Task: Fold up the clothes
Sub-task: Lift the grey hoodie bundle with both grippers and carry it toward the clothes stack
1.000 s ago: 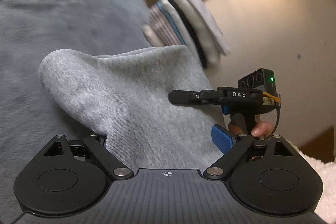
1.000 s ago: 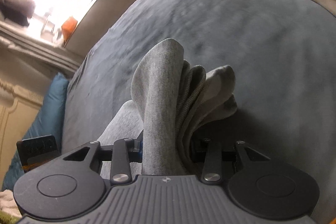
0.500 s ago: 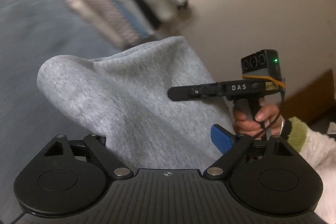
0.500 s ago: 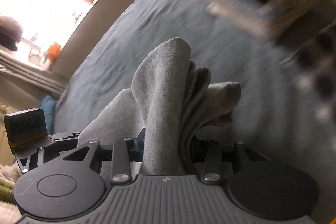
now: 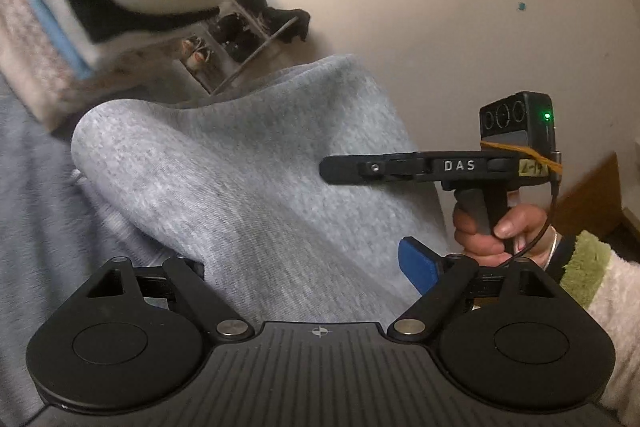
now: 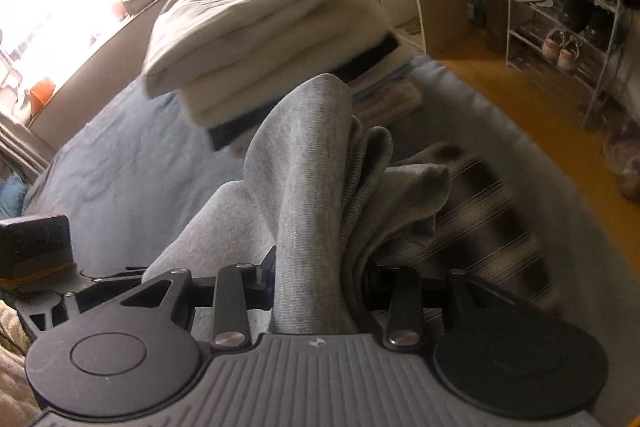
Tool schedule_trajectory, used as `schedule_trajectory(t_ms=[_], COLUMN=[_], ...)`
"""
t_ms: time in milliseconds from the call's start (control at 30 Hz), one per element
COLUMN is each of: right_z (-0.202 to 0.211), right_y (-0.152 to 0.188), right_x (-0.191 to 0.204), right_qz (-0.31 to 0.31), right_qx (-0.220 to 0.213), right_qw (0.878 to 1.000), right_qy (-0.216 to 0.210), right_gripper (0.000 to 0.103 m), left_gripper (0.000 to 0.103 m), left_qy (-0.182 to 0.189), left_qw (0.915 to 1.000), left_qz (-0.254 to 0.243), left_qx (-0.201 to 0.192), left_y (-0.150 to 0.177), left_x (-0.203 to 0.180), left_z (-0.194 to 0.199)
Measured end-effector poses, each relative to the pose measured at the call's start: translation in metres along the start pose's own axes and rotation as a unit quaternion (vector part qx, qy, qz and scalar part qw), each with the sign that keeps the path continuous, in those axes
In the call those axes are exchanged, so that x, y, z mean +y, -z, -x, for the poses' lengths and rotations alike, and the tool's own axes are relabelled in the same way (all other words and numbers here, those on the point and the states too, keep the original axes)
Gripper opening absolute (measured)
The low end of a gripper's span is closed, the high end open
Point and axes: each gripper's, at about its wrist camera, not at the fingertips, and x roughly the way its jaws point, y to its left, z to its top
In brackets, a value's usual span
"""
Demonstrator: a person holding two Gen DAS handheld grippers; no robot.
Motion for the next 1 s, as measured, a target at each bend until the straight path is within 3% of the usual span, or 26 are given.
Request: schedule_trajectory(t_ms=[333,467,600,700,833,1000], right_z=[-0.041,-0.066,-0.084,-0.073,-0.050,0.020], right_y=[-0.019,-0.015,-0.012,-0.012,-0.006,0.038], right_x=[-0.057,-0.079,-0.102,-0.099,-0.098,-0.083], right_qz=[0.049,0.049,0.023,0.009,-0.017,-0.116], right_qx=[0.017,0.029,0.040,0.035,0.019,-0.065], right_qw=[0.998,0.997,0.998,0.999,0.998,0.991], right_qy=[-0.041,-0.048,-0.037,0.000,0.051,0.021], right_gripper=[0.040,0.041,0.051,0.062,0.064,0.064], left_gripper=[0.085,0.086,0.090,0.090,0.091,0.091], left_qy=[-0.054,-0.068,-0.062,-0.053,-0.036,-0.044], left_qw=[0.9983,0.9973,0.9980,0.9985,0.9977,0.9941], left_qz=[-0.015,-0.026,-0.015,0.004,0.056,0.087], left_qx=[-0.020,-0.005,0.005,0.009,-0.012,-0.048], left_y=[-0.003,0.010,0.018,0.020,0.019,0.013], left_x=[0.003,0.001,0.007,0.013,0.029,0.050], left_z=[-0.041,-0.050,-0.058,-0.051,-0.018,0.031])
